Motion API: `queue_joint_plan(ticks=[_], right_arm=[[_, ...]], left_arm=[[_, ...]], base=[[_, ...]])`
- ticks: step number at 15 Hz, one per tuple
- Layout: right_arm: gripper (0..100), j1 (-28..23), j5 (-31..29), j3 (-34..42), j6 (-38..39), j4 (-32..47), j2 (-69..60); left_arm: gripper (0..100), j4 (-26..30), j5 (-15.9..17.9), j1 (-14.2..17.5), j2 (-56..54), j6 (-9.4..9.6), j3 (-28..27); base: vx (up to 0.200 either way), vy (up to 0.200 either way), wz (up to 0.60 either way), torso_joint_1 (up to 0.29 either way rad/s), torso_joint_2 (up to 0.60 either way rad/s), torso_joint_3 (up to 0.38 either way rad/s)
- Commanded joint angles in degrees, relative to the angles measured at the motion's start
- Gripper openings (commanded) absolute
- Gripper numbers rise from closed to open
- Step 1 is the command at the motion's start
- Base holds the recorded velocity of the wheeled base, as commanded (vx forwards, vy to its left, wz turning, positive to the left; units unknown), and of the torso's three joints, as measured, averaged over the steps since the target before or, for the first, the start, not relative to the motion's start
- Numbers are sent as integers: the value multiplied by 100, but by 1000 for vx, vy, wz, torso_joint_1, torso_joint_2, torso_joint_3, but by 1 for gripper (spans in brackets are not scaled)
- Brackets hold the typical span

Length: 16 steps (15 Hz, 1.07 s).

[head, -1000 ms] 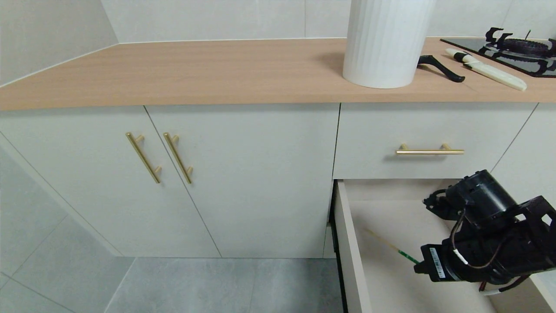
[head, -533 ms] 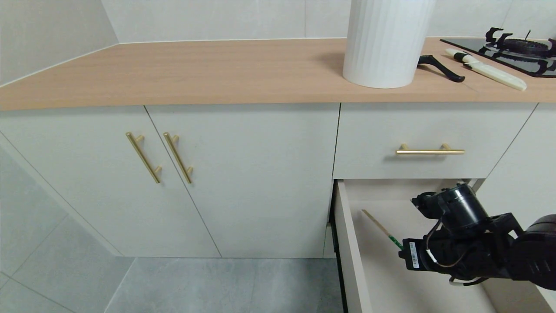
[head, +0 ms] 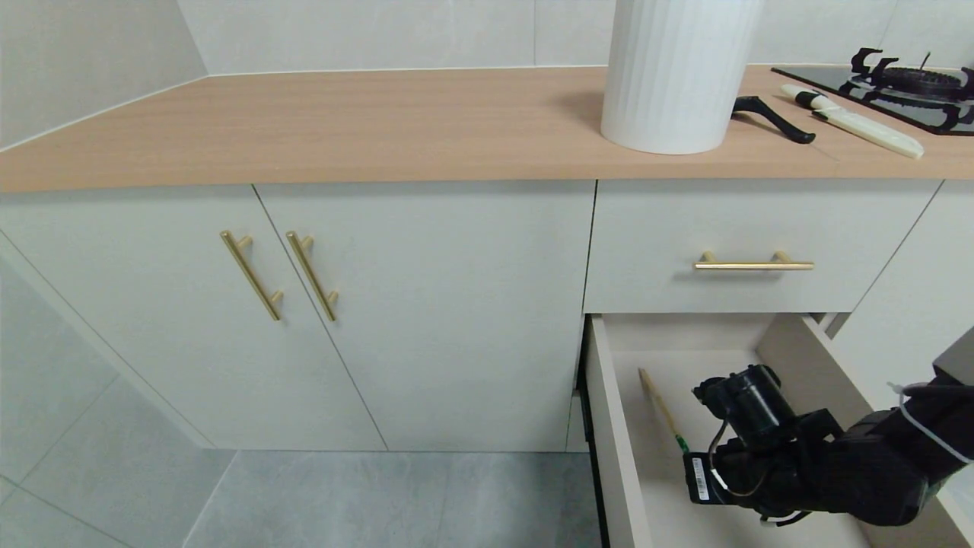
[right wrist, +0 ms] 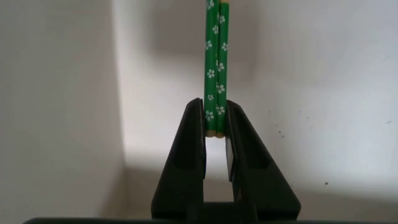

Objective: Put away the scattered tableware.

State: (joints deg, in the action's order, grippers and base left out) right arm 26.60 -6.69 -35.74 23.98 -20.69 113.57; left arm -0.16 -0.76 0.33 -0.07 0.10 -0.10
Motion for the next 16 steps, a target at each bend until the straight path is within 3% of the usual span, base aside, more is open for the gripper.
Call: queue_joint_plan(ticks=[1,10,11,16], right_arm=[[0,12,1,6,19,-199,517],[0,12,-271,15,98,-515,719],[100,12,-280,15,98,-515,719],[100,12,-315,24,98,-506,570]], left_arm=[[100,-2,-4,2,7,-1,1],[100,-2,-4,2,7,-1,1],[100,-2,-4,2,7,-1,1],[100,-2,-4,2,7,-1,1]], base=[[0,0,0,0,0,0],[0,0,0,0,0,0],[0,0,0,0,0,0],[0,0,0,0,0,0]])
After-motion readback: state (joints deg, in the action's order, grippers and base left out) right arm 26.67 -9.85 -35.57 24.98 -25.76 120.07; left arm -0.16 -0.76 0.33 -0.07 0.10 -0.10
